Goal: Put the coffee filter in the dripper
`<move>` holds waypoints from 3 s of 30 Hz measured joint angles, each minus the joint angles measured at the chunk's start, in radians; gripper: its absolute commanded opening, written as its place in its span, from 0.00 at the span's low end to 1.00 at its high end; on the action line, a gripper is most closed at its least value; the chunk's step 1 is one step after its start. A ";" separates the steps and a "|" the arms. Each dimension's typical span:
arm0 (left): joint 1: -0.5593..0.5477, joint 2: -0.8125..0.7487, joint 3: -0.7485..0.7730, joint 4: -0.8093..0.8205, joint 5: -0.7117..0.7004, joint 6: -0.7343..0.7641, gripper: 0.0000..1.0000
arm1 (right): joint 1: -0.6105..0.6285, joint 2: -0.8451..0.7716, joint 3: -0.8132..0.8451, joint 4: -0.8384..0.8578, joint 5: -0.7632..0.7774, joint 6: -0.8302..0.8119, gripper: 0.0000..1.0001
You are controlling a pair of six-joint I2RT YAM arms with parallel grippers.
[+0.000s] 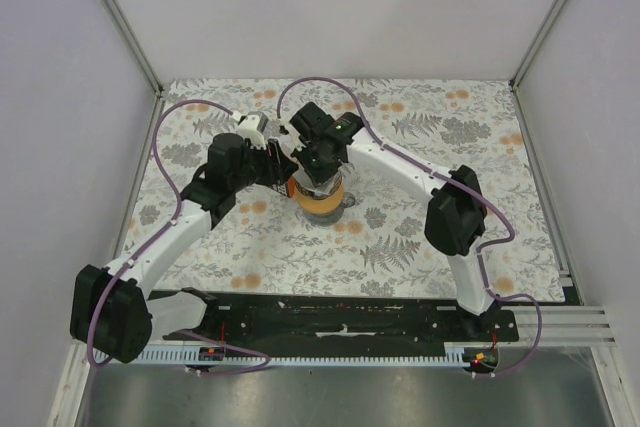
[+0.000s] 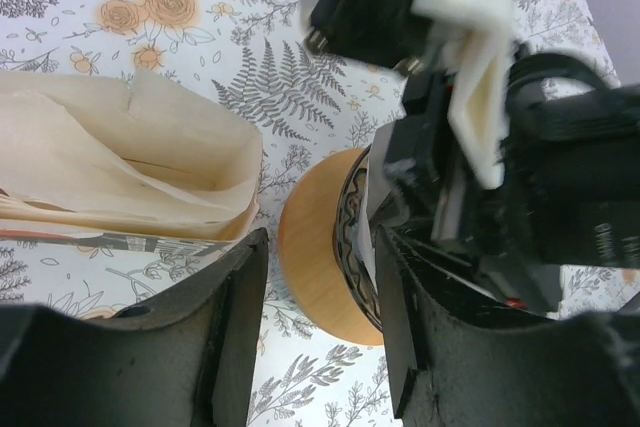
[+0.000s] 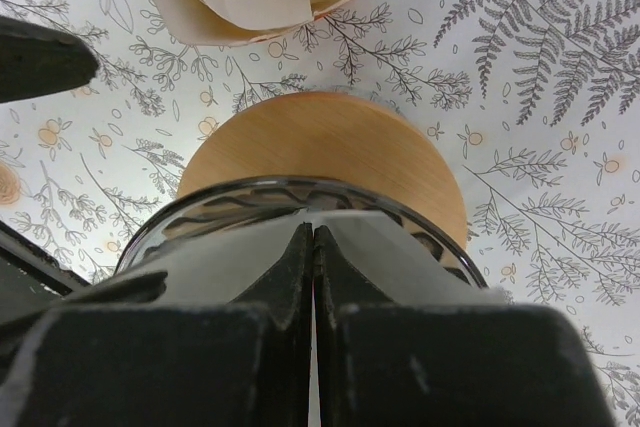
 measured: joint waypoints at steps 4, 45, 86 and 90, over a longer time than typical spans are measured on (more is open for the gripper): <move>0.000 0.000 -0.005 0.014 -0.005 0.003 0.50 | 0.013 0.024 -0.016 0.012 0.019 0.002 0.00; -0.005 0.010 -0.115 0.176 0.039 0.011 0.45 | 0.016 0.046 -0.068 0.092 0.093 0.009 0.00; -0.015 -0.003 -0.137 0.218 0.033 0.011 0.06 | -0.060 -0.300 -0.182 0.216 -0.288 -0.387 0.67; -0.015 -0.005 -0.138 0.218 0.034 0.011 0.06 | -0.062 -0.468 -0.451 0.346 -0.406 -0.549 0.75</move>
